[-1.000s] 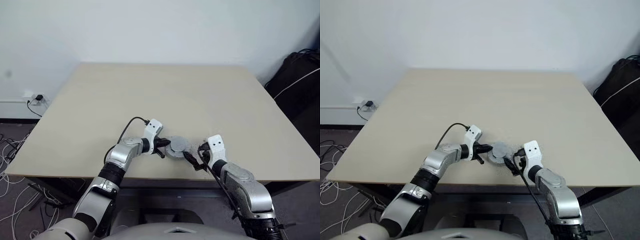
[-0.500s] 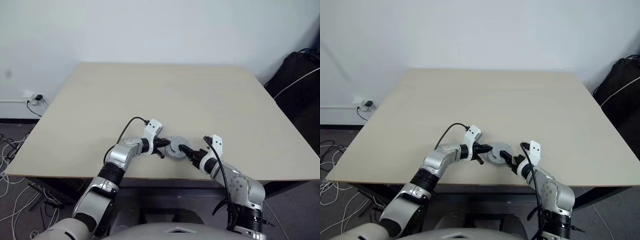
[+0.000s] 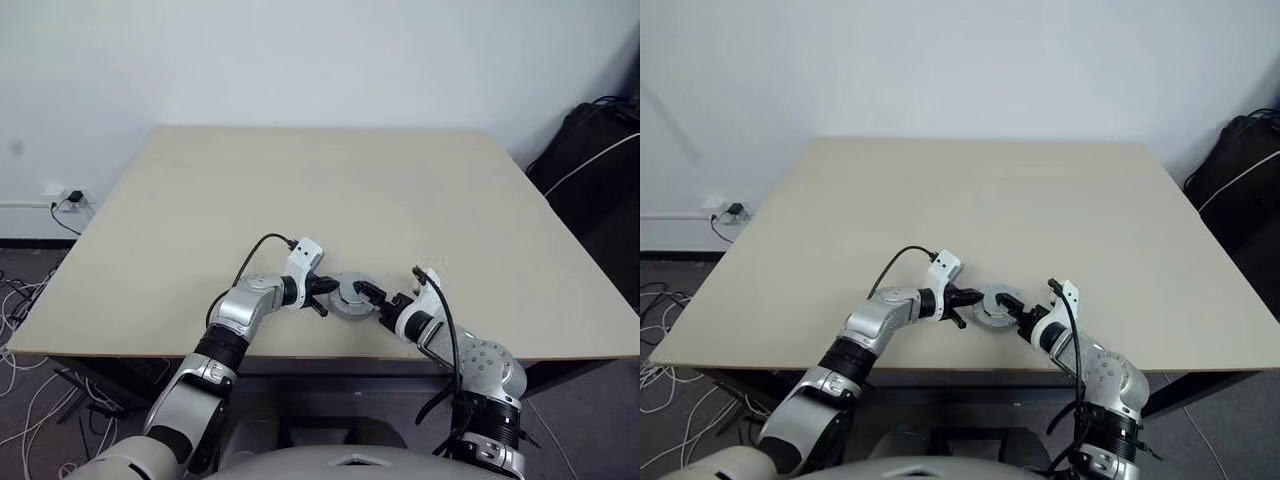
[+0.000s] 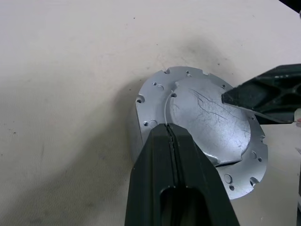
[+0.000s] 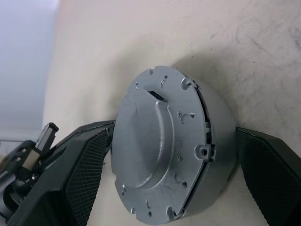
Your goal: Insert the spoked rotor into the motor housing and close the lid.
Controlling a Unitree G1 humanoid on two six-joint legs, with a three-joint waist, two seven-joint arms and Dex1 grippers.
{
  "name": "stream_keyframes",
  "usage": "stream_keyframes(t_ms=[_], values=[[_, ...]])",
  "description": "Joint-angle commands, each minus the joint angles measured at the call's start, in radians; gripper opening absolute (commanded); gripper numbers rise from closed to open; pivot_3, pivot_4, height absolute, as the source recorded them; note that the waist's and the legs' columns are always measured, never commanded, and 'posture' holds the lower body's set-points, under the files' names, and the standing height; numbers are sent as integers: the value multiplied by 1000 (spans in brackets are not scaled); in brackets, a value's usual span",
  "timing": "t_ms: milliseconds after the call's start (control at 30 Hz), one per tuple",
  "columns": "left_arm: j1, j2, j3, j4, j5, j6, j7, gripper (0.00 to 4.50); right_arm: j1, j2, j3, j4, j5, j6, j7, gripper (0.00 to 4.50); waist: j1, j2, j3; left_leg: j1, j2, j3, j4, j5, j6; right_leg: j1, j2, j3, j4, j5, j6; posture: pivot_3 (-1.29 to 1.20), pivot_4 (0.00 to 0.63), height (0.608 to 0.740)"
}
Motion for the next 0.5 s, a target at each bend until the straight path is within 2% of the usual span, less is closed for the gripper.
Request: stream_keyframes(t_ms=[33,500], values=[[-14,-10,-8,-8,-3,-12,-17,0,-21,35,-35,44,88,58,-8,4487,-2,0,0,0,0,0,0,0,0,0,0,0,0,0,0,0,0,740],[-6,-8,-6,-11,1,-11,-19,0,-16,51,-38,55,209,174,1,4487,-23,1,-1,1,1,0,-2,0,0,-1,1,0,0,0,0,0,0,740]])
